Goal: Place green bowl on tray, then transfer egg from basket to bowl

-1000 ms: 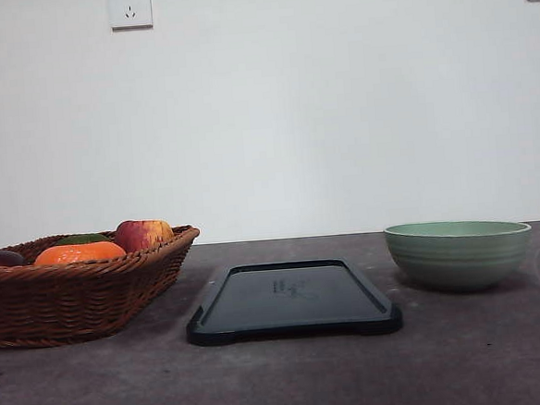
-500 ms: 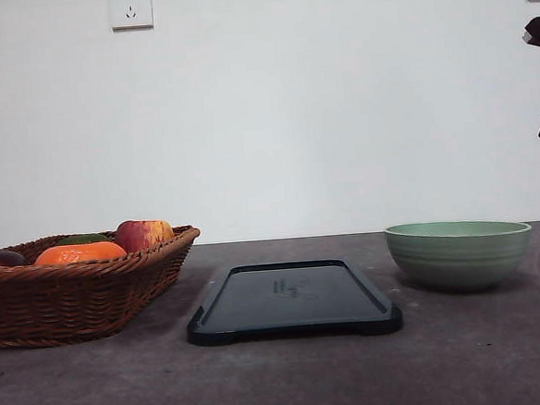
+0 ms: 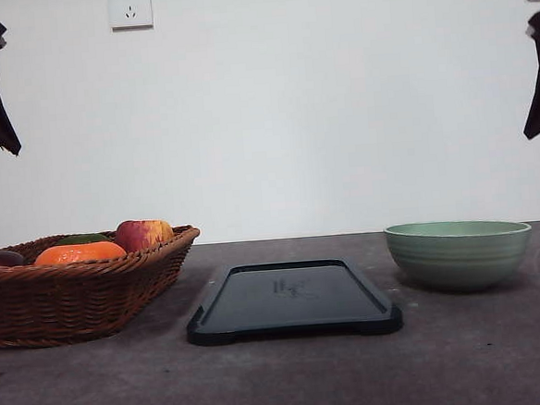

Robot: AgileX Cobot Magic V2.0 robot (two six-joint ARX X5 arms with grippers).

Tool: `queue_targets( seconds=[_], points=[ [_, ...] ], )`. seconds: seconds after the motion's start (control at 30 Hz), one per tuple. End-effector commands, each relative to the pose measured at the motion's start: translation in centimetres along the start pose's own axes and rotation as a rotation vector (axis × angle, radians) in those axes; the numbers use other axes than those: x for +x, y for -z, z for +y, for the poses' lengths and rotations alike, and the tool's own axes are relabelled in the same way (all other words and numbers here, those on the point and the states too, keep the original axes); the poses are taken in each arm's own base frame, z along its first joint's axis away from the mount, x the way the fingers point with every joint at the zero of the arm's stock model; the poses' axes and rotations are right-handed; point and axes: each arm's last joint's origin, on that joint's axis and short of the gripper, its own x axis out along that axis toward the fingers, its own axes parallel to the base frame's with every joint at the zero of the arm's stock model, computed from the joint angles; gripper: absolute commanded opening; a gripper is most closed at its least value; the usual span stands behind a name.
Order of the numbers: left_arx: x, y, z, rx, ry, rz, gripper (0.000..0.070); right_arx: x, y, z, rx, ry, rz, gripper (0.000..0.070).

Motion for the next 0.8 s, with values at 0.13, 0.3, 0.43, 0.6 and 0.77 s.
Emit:
queue_targets(
  seconds=[0.13,0.3,0.43,0.6,0.77],
  points=[
    [-0.2,-0.7,-0.1,0.021,0.005,-0.022,0.0352,-0.2,-3.0,0.2,0.03,-0.002,0.082,0.0342],
    [-0.2,-0.7,-0.1,0.02,0.005,-0.021,0.0352,1.0,-5.6,-0.1,0.045,0.001,0.175,0.0342],
    [-0.2,-0.7,-0.1,0.02,0.005,-0.021,0.0351,2.8,-7.1,-0.6,0.038,-0.001,0.263,0.0342],
    [-0.2,-0.7,-0.1,0.02,0.005,-0.021,0.0351,5.8,-8.2,-1.6,0.051,0.023,0.345,0.0342],
    [-0.2,-0.7,-0.1,0.02,0.005,-0.022,0.0351,8.7,-8.1,-2.6,0.054,0.034,0.407,0.0342]
  ],
)
